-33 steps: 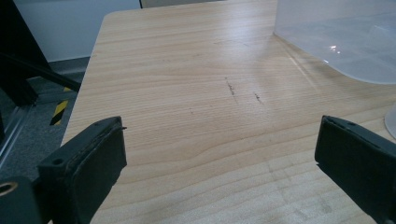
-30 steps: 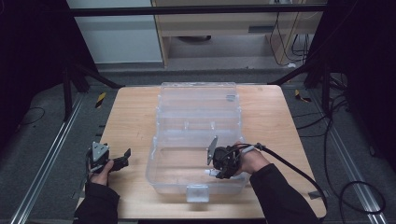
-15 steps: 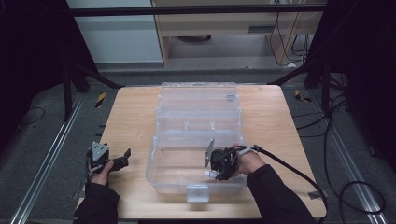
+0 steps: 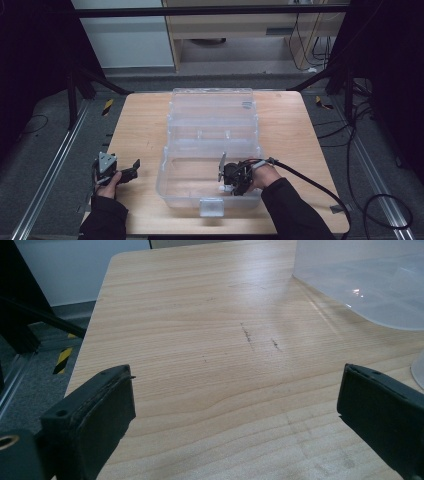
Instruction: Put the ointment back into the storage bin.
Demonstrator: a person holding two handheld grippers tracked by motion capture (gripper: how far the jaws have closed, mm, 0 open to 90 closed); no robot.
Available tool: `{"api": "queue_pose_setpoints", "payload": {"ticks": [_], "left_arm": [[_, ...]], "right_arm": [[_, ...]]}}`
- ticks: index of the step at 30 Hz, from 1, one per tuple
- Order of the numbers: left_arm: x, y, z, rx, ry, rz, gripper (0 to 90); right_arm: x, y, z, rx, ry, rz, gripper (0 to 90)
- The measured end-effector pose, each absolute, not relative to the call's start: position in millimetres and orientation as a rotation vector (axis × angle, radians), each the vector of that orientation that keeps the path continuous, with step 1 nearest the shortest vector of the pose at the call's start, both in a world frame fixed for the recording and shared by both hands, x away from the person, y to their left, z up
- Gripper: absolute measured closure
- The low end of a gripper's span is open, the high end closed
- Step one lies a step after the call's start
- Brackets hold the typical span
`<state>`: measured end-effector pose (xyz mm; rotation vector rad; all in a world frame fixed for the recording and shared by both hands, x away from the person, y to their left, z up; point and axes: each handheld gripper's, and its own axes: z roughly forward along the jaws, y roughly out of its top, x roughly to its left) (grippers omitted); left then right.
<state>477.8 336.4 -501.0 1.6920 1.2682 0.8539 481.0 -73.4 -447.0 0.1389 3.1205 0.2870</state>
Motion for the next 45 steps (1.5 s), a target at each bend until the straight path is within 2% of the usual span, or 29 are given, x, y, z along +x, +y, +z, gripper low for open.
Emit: {"api": "queue_pose_setpoints", "payload": {"ticks": [14,20,32,37,45], "left_arm": [[478,336,-501,1.692,1.268,0.855,1.5],[478,336,-501,1.693,1.268,0.856,1.5],[478,336,-501,1.693,1.269,0.856,1.5],[478,336,-501,1.693,1.269,0.857,1.5],[478,336,-501,1.692,1.270,0.857,1.5]], "right_arm": [[481,-74,-445,0.160,3.128,0.273,67.1],[481,-79,-434,0.175,3.102,0.344,64.4],[479,-107,-396,0.351,2.941,0.685,51.3],[478,-121,-384,0.456,2.834,0.868,39.5],[473,-150,-371,0.628,2.603,1.102,34.2]]}}
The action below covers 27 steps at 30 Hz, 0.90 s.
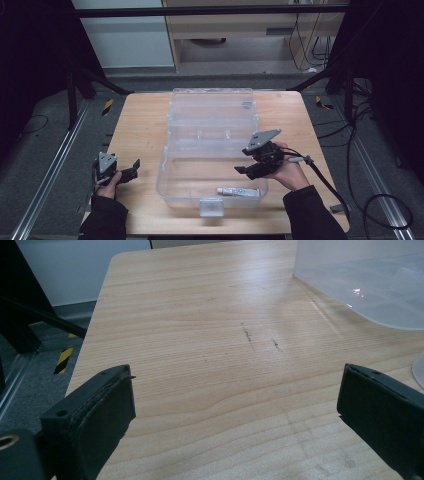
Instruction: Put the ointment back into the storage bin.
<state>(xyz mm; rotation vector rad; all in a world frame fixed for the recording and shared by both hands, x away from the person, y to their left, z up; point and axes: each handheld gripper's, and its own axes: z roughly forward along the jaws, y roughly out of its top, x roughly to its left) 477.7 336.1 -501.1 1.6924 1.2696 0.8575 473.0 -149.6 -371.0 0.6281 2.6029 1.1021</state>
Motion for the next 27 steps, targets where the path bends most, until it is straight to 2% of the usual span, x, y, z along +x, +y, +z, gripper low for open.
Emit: {"api": "queue_pose_setpoints", "payload": {"ticks": [7,17,27], "left_arm": [[478,336,-501,1.693,1.270,0.859,1.5],[478,336,-501,1.693,1.271,0.860,1.5],[478,336,-501,1.693,1.270,0.860,1.5]], "right_arm": [[465,-183,-367,0.740,2.388,1.219,22.9],[458,-235,-375,0.990,2.105,1.328,18.7],[462,-269,-404,1.217,1.973,1.268,16.2]]}}
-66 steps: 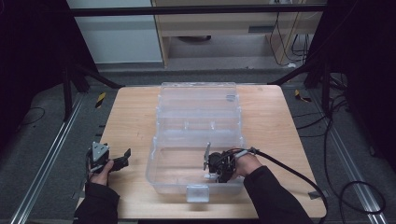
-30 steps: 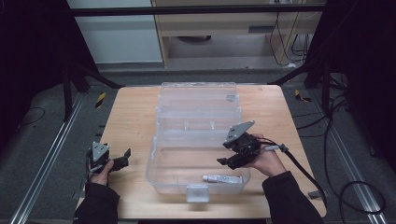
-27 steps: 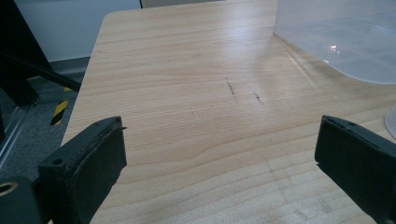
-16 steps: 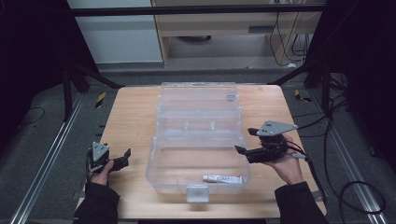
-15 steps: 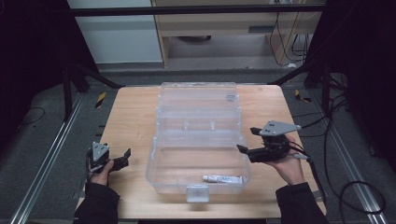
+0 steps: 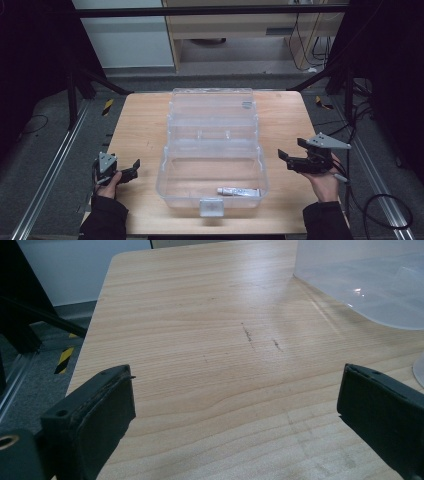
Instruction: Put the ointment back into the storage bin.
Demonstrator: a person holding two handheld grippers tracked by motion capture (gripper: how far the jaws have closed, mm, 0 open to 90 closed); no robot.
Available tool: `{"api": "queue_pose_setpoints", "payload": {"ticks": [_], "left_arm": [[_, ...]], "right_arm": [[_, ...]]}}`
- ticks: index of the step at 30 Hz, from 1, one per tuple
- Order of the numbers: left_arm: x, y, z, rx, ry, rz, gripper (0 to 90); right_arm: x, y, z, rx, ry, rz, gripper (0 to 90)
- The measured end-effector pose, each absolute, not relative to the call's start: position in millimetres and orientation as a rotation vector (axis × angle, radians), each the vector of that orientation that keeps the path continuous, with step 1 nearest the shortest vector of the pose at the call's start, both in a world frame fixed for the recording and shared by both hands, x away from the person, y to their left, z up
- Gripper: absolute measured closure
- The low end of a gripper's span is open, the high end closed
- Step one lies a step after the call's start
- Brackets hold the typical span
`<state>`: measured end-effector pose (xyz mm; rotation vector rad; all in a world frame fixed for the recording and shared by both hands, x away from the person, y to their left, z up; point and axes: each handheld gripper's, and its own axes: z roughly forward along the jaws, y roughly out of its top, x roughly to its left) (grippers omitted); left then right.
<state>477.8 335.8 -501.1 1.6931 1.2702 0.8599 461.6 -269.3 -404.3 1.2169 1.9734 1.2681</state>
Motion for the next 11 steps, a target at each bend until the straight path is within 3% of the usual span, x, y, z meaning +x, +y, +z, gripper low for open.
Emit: {"api": "queue_pose_setpoints", "payload": {"ticks": [11], "left_arm": [[478,336,-501,1.694,1.267,0.857,1.5]], "right_arm": [[473,-296,-452,1.399,1.928,1.182,8.2]]}}
